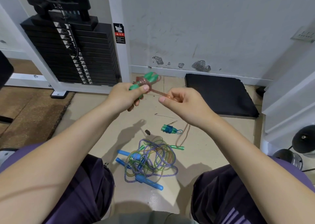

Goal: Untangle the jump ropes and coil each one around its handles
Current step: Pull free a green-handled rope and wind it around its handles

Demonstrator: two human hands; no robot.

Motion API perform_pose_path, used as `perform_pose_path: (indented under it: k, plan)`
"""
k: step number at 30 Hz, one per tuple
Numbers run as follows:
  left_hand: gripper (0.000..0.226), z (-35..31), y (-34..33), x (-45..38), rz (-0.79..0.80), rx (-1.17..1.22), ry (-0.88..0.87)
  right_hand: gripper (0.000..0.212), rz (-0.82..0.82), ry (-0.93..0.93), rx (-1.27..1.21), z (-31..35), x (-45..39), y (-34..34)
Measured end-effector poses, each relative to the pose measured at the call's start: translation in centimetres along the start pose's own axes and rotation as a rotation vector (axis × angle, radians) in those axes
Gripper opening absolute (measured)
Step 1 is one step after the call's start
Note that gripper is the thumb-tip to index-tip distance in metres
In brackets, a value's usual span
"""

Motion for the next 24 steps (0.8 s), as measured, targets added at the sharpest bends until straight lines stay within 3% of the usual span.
perform_pose_path:
  k: [5, 9, 16, 20, 24]
  plan:
    - [0.036, 0.6, -3.2, 1.3, 0.355, -0.241, 0.047, 0.026, -0.161, 0.122, 0.048, 0.6, -0.1, 2.3]
    - [0.032, -0.4, -5.9, 4.1, 0.724, -0.322, 0.001, 0.022, -0.130, 0.159, 0.128, 0.1, -0.2, 1.7]
    - [0.033, -2.2, -5.3, 4.4, 0.652, -0.297, -0.176, 0.030, -0.054, 0.026, 0.059, -1.0, -0.3, 0.5]
    - [0.031, -2.1, -5.5, 4.7, 0.696, -0.212, -0.130, 0.027, -0.085, 0.043, 0.078, -0.6, -0.3, 0.3]
    - [0.045, -1.6, -5.4, 5.1, 0.806, -0.184, -0.005, 0.028, -0.127, 0.057, 0.053, -0.2, -0.3, 0.1]
Point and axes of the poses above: each hand's wrist, its own x-axis away from the middle knuckle, its own y-axis out of the back of the hand, z = x × y, the point moved 7 cm from there along -x, towards the middle knuckle
